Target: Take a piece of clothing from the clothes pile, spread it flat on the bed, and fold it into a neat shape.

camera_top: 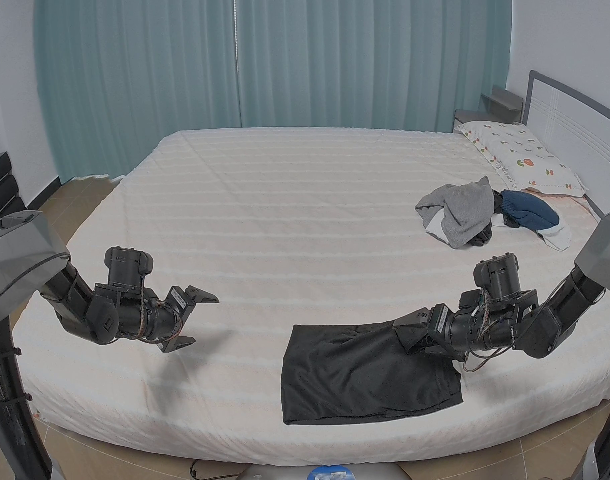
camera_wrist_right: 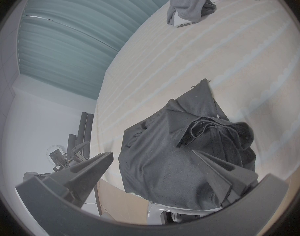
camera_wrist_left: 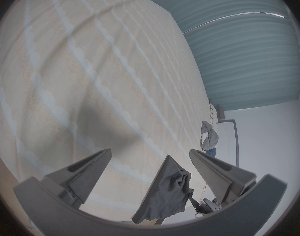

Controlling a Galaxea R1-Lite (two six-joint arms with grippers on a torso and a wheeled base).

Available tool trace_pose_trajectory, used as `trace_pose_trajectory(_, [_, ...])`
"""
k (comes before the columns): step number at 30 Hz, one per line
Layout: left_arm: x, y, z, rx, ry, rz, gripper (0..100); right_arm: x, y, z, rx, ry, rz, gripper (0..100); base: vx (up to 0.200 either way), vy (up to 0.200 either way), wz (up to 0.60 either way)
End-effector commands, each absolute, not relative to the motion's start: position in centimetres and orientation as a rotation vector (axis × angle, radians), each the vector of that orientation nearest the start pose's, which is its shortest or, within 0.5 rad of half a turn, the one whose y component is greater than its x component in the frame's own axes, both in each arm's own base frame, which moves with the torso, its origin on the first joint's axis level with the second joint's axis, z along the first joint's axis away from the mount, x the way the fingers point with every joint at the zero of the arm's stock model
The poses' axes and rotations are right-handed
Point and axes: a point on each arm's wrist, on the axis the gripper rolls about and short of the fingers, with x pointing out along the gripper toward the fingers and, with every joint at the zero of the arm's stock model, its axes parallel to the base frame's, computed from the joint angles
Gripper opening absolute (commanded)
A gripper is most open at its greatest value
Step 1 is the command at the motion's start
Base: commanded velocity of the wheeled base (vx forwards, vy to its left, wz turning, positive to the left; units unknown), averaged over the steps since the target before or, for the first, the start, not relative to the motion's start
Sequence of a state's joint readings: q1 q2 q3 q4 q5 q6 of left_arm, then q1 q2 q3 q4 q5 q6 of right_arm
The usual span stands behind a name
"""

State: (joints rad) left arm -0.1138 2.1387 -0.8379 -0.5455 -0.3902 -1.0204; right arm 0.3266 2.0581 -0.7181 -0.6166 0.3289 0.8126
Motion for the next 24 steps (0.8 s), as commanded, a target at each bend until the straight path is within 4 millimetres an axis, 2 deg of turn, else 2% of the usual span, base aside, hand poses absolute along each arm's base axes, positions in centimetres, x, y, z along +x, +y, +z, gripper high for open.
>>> trace_pose_trajectory(1, [35.1, -4.9, 3.3, -1.044, 0.946, -0.054, 100, 31.0, 11.3, 3.8, 0.747, 0.97, 0.284, 100, 0.0, 0.0, 0.0])
trace_pose_trajectory(15, [35.1, -5.0, 3.2, -1.022, 0.947, -0.067, 100, 31.5, 12.0, 2.4, 0.738, 0.968, 0.292, 100, 0.0, 0.0, 0.0])
trace_pose_trajectory(22, [35.2, -5.0, 3.1, -1.022, 0.948, -0.066, 100, 33.6, 10.9, 2.4, 0.832, 0.871, 0.25, 100, 0.0, 0.0, 0.0])
trace_pose_trajectory(24, [35.2, -5.1, 3.1, -1.021, 0.95, -0.066, 100, 34.4, 10.0, 2.0, 0.856, 0.808, 0.218, 100, 0.0, 0.0, 0.0])
